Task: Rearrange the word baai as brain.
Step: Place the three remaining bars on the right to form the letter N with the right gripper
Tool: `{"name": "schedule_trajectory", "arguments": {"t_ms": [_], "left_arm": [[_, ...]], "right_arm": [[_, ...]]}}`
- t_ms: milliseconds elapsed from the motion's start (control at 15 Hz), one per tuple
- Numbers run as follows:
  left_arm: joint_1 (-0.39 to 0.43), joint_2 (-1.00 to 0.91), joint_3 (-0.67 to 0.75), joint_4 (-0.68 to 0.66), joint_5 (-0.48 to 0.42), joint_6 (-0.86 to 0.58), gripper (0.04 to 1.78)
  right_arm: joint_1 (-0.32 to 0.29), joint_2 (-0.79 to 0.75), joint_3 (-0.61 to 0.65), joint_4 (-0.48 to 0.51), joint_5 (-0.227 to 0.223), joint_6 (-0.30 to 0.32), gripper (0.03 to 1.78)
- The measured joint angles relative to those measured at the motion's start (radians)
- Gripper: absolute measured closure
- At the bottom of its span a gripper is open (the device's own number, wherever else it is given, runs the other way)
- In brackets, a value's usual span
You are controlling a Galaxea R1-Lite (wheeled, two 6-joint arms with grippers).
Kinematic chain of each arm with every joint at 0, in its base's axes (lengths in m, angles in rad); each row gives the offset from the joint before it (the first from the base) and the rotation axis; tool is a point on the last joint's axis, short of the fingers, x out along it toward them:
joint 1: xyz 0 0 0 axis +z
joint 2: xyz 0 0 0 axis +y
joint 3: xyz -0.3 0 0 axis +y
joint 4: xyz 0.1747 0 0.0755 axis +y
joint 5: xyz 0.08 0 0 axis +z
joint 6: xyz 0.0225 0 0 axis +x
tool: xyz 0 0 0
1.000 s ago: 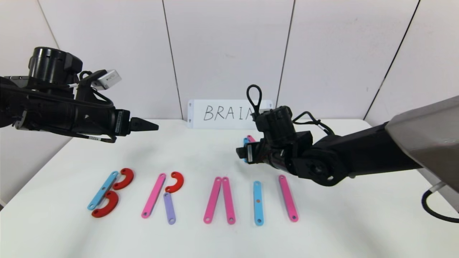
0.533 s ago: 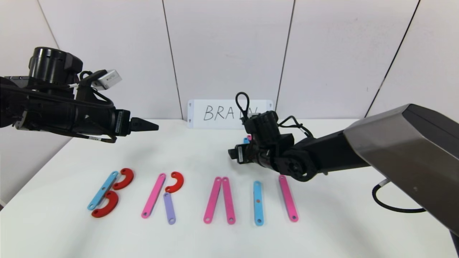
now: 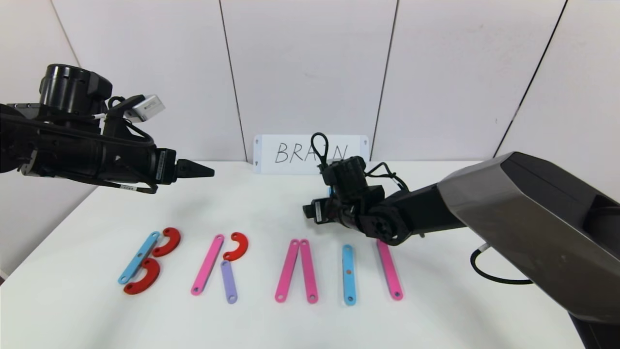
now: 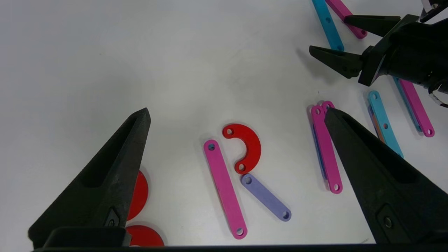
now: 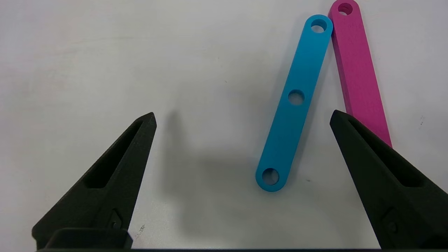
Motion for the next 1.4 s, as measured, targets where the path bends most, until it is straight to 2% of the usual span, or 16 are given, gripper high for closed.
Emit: {"name": "schedule_trajectory", "arguments": {"t_ms": [1000,1200,1400], "left_arm": [[0.000,0.005,0.001,0.001,0.000,-0.001,0.09],[0.000,0.005,0.001,0.001,0.000,0.000,0.09],[0.000,0.005,0.001,0.000,0.000,0.000,0.09]], "right_arm": [[-0.049,0.083,-0.090,0.007,-0.008,-0.010,0.07],[-0.049,0.087,-0.091,0.006,-0.015,-0.011,0.23],[-0.047,0.090,-0.091,0.008,-0.017,-0.020,0.62]]}}
